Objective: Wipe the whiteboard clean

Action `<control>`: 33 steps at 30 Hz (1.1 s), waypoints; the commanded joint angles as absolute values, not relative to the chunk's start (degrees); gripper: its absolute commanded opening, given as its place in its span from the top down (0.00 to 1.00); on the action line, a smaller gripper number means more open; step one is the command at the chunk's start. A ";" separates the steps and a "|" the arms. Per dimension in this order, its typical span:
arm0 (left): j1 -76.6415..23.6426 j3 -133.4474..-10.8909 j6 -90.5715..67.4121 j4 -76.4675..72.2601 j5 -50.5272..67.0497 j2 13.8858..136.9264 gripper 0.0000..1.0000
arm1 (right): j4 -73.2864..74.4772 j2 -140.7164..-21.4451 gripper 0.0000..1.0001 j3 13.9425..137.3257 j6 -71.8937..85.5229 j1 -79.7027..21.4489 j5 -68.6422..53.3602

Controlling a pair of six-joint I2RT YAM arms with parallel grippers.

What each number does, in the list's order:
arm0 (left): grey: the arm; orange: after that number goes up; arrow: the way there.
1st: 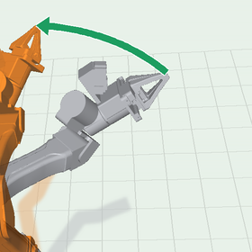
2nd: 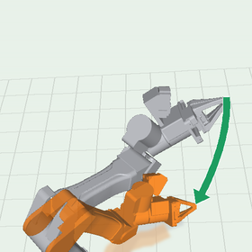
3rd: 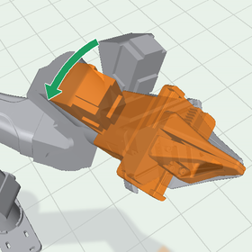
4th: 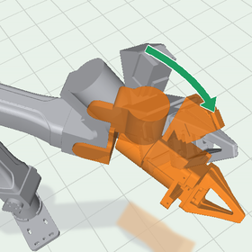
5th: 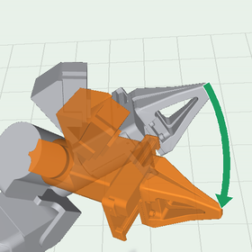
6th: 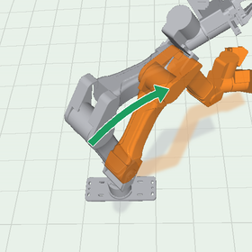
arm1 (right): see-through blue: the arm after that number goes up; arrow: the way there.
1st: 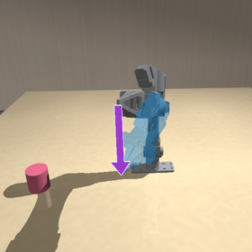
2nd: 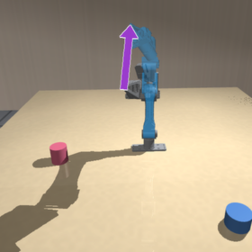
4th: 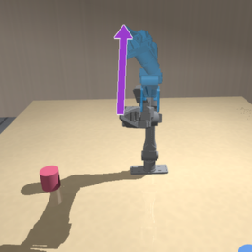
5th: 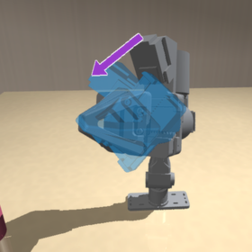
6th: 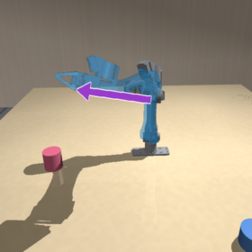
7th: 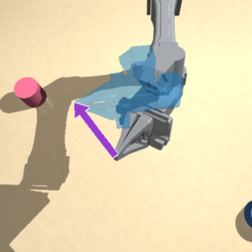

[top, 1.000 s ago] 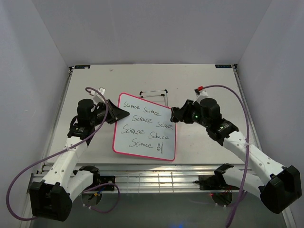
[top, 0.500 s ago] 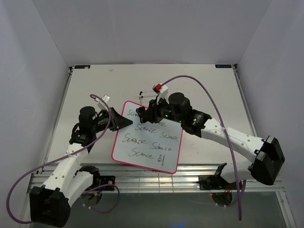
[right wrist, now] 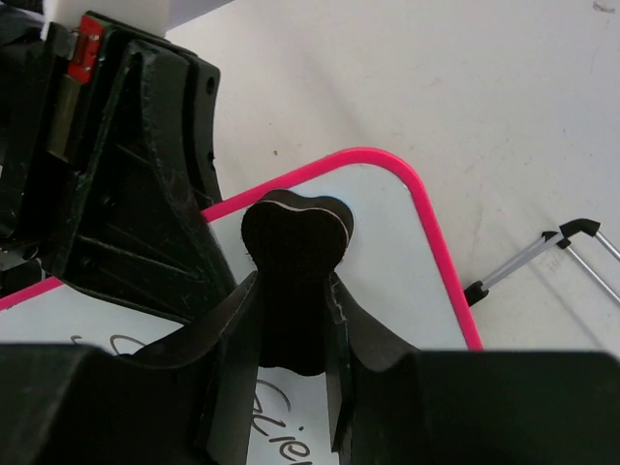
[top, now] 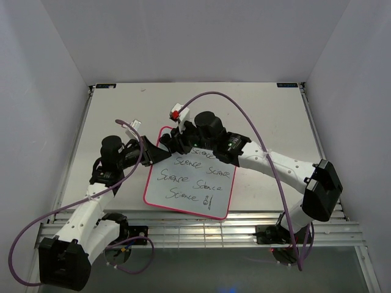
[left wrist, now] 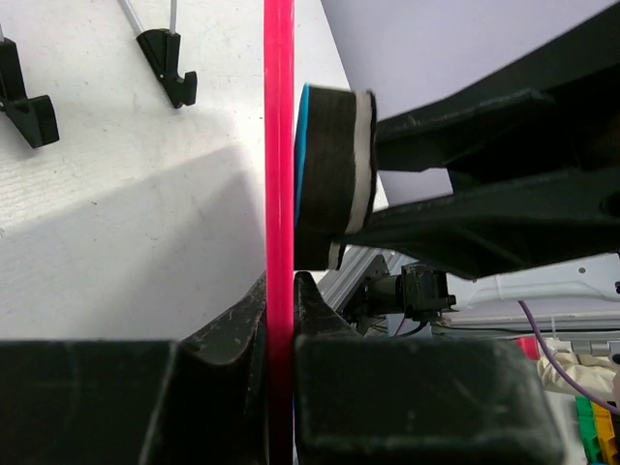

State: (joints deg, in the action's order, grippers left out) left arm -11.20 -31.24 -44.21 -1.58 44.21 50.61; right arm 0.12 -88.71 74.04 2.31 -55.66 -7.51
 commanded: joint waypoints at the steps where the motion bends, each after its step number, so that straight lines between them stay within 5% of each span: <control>1: -11.34 -34.63 -47.99 -7.29 47.11 49.92 1.00 | -0.09 -90.17 0.82 76.64 -2.20 -57.39 -8.35; 16: -11.43 -36.83 -47.99 -7.29 47.37 49.92 1.00 | 3.95 -91.76 0.82 69.10 -2.38 -55.64 -0.18; 27: -11.43 -38.06 -47.11 -7.29 47.20 50.71 1.00 | 11.76 -90.26 0.81 63.02 3.69 -45.89 -4.47; 33: -11.43 -37.88 -46.58 -7.21 47.55 51.42 1.00 | 14.05 -92.19 0.82 69.15 4.14 -49.02 -15.01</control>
State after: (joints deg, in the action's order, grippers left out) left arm -11.11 -31.90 -46.00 3.55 41.54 53.32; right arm 5.78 -88.97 66.43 4.34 -46.22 -9.52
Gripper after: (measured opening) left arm 0.178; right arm 0.317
